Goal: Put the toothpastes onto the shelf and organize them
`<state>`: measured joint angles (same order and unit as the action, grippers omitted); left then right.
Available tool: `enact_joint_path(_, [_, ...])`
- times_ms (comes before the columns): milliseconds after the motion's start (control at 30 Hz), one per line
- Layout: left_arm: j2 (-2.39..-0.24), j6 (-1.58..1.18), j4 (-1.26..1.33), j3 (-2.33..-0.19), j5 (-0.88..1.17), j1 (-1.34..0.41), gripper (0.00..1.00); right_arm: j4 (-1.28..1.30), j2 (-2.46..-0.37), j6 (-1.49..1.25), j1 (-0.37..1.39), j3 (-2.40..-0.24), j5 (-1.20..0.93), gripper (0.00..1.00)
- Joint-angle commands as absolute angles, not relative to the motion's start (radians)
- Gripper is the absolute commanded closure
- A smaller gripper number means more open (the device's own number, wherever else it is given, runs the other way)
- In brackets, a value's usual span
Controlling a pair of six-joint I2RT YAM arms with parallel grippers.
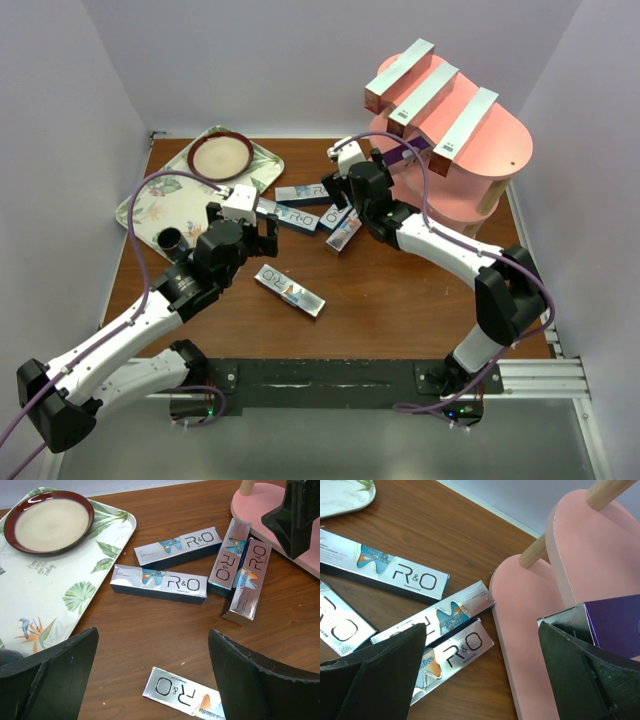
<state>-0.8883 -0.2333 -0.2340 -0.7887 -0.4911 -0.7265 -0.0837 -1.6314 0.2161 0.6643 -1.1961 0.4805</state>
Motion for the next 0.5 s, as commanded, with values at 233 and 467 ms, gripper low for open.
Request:
enact_joint_path(233, [-0.876, -0.235, -0.21, -0.787, -0.525, -0.721, 0.04, -0.046, -1.536, 0.252, 0.727, -1.184, 0.272, 0.02])
enact_joint_path(467, [-0.839, -0.242, -0.198, -0.773, -0.563, -0.721, 0.04, 0.023, -1.453, 0.135, 0.765, -1.083, 0.057, 0.02])
